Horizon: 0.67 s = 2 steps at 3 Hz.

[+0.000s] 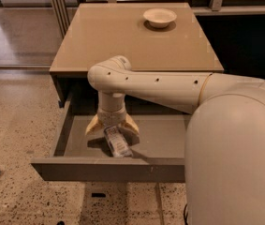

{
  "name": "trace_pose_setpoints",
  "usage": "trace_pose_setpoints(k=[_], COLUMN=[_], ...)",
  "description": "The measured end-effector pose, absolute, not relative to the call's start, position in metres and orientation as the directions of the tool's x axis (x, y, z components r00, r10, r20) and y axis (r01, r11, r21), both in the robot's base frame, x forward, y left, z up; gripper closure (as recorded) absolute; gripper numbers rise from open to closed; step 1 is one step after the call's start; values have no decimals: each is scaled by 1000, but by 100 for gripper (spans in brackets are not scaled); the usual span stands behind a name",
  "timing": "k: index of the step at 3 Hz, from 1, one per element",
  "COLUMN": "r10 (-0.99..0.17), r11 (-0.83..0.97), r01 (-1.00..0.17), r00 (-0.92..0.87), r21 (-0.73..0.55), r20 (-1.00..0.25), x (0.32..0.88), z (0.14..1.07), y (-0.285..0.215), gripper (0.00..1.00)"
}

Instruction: Pick blue plastic bottle from top drawer and place on counter

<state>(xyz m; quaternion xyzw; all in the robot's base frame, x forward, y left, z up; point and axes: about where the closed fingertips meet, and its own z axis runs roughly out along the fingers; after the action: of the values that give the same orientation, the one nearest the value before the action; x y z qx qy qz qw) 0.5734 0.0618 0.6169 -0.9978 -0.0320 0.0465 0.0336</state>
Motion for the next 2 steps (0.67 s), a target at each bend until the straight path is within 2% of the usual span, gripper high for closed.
trace_pose_setpoints(k=[1,2], r10=[55,51], r11=[-997,-997], r01=[48,43], r00=[992,991], r21=[-64,-67], r20=[-112,-120], x=[579,579], z=[589,584], y=[54,51], gripper=[19,42])
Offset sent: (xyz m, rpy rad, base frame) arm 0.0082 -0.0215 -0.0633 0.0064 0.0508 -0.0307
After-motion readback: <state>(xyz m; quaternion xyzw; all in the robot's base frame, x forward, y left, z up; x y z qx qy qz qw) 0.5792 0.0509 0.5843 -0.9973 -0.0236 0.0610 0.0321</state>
